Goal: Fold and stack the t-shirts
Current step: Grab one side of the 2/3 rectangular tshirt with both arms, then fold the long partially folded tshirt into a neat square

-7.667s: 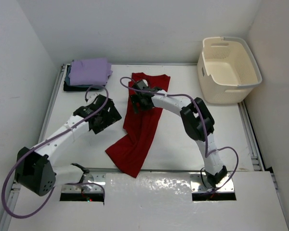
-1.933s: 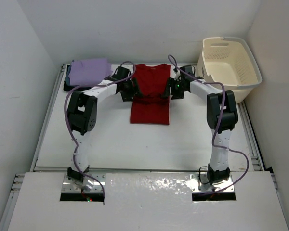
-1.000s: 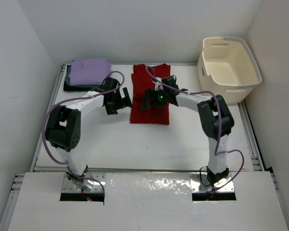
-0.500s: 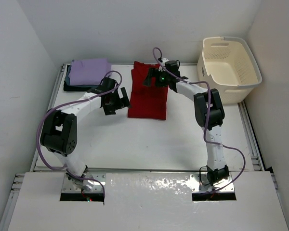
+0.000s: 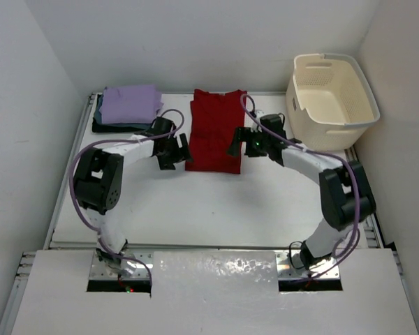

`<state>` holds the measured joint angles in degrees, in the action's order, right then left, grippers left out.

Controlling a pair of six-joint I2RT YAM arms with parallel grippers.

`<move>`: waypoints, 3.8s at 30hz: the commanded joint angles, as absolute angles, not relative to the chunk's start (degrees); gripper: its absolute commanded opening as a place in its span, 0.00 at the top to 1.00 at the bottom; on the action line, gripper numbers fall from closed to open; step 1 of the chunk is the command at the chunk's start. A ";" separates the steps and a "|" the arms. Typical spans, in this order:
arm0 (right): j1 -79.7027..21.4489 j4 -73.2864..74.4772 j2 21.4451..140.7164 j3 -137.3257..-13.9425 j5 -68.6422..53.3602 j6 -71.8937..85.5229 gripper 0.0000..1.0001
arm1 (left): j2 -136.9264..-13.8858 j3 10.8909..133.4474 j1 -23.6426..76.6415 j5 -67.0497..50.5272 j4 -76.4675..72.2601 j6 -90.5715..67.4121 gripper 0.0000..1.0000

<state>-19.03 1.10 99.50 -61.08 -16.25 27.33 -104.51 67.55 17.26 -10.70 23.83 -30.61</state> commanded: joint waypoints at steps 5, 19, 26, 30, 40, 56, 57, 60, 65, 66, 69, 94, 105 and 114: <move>-18.28 -1.14 94.56 -48.61 -13.35 32.43 0.01 | -109.16 68.12 17.23 -17.49 16.97 -29.01 0.40; -17.84 -19.69 105.20 -44.38 -18.71 44.82 0.33 | -114.43 66.18 18.28 -17.40 14.85 -29.53 0.84; -17.93 -23.73 105.03 -41.48 -20.39 47.55 0.64 | -113.82 64.96 18.63 -17.49 11.88 -29.88 1.00; -17.84 -25.91 106.35 -41.40 -20.74 47.29 0.94 | -111.37 62.85 18.72 -17.40 9.76 -30.50 1.00; -18.02 -20.76 94.94 -34.65 -26.62 42.54 1.00 | -101.62 55.21 20.47 -17.40 10.89 -32.43 1.00; -18.37 34.44 54.67 -37.26 -29.54 28.66 1.00 | -67.60 52.46 30.15 -13.98 39.28 -39.20 1.00; -18.37 35.06 54.41 -39.09 -28.57 28.57 1.00 | -67.33 53.60 30.23 -13.37 40.16 -39.20 1.00; -18.19 34.72 54.93 -42.52 -26.64 28.13 1.00 | -67.85 57.56 30.23 -11.08 40.25 -38.50 1.00; -17.49 30.68 61.68 -48.68 -22.59 29.09 1.00 | -74.96 66.78 30.06 -5.20 38.41 -37.62 1.00; -17.23 29.54 62.48 -50.17 -22.24 29.27 1.00 | -76.19 68.36 30.06 -4.14 37.89 -37.44 1.00; -16.09 27.42 66.08 -53.94 -20.39 28.66 1.00 | -81.37 75.47 29.01 -1.06 37.01 -36.39 1.00; -6.15 18.64 100.17 -74.52 -23.20 27.25 1.00 | -116.18 104.14 19.07 -7.91 34.99 -30.76 1.00; -5.45 14.24 117.76 -85.34 -21.27 30.14 0.97 | -132.62 116.10 18.19 -7.73 33.31 -30.76 1.00; -5.45 21.18 119.99 -95.81 -22.15 26.55 0.01 | -132.99 122.98 17.93 -5.36 36.30 -29.62 0.24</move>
<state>-5.74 19.68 124.07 -92.66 -21.52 28.40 -138.47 121.25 18.59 -7.46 36.77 -30.46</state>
